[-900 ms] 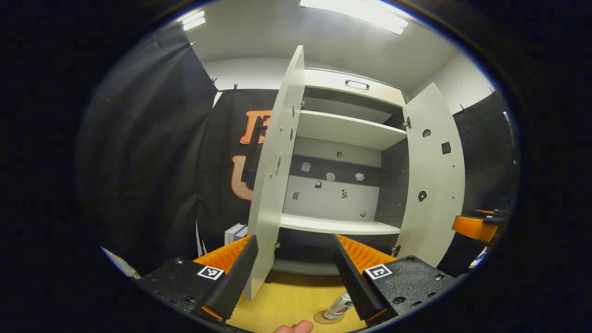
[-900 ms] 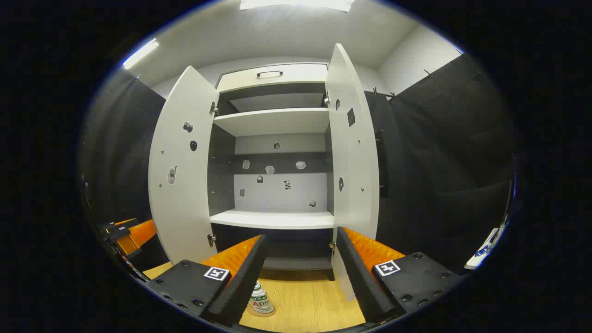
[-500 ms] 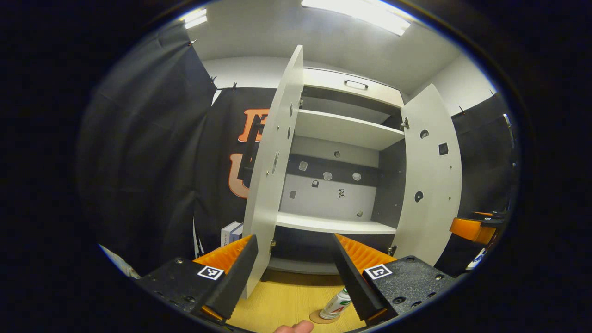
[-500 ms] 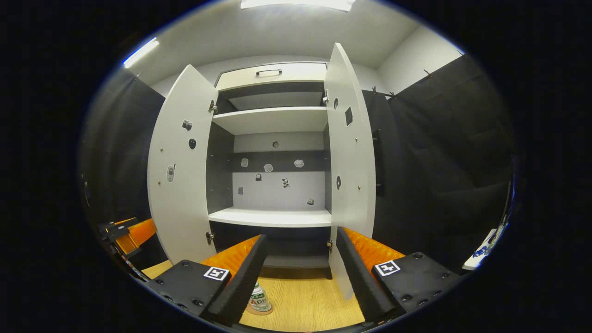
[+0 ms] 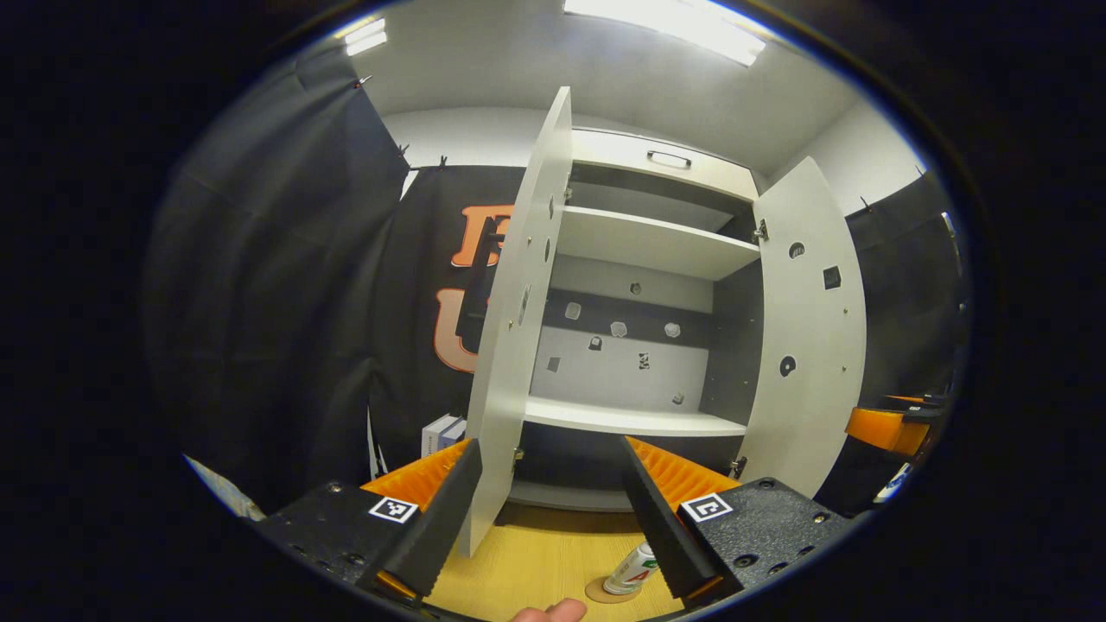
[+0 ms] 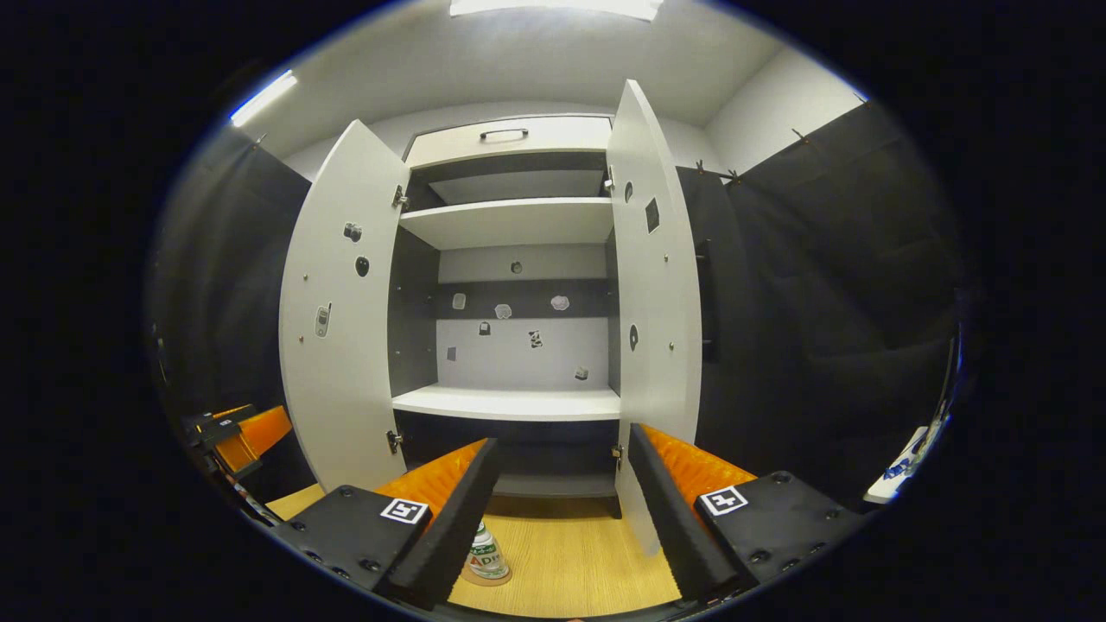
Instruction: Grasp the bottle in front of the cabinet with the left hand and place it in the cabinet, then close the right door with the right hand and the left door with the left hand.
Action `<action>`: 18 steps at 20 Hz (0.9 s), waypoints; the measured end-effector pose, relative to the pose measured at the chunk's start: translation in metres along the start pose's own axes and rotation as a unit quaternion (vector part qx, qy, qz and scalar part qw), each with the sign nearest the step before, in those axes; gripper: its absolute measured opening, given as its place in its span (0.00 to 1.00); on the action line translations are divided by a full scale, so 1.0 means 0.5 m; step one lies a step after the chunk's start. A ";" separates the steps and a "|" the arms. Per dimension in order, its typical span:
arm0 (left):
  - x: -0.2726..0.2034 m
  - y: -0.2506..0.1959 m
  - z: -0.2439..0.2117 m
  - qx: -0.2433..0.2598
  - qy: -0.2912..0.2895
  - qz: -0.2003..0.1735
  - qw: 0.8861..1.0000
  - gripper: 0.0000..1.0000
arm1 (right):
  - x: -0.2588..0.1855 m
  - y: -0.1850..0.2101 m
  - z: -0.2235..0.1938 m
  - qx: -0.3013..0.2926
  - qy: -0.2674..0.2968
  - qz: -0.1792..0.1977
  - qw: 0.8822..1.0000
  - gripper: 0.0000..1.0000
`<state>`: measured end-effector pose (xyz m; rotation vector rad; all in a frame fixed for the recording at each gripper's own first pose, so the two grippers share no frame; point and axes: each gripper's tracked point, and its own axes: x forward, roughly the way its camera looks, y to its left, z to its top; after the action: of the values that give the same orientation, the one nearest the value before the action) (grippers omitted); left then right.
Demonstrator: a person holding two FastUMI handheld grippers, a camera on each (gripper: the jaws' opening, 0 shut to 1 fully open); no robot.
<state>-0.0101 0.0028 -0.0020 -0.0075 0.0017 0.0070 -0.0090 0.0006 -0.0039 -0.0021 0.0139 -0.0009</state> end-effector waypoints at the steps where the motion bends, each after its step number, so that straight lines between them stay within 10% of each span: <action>1: -0.001 0.001 -0.001 -0.001 0.001 0.000 1.000 0.95 | -0.002 0.000 -0.001 0.000 0.000 0.000 1.000 0.98; 10: 0.054 -0.130 -0.052 -0.041 0.021 -0.096 0.994 0.96 | -0.019 -0.027 0.001 -0.002 0.004 -0.015 1.000 0.98; 18: 0.116 -0.264 -0.337 -0.055 0.138 -0.161 0.976 0.96 | -0.049 -0.078 0.001 -0.015 0.014 -0.049 0.999 0.98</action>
<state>0.0483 -0.1302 -0.1695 -0.1201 0.2780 -0.3178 -0.0333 -0.0383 -0.0028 -0.0323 0.0424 -0.0979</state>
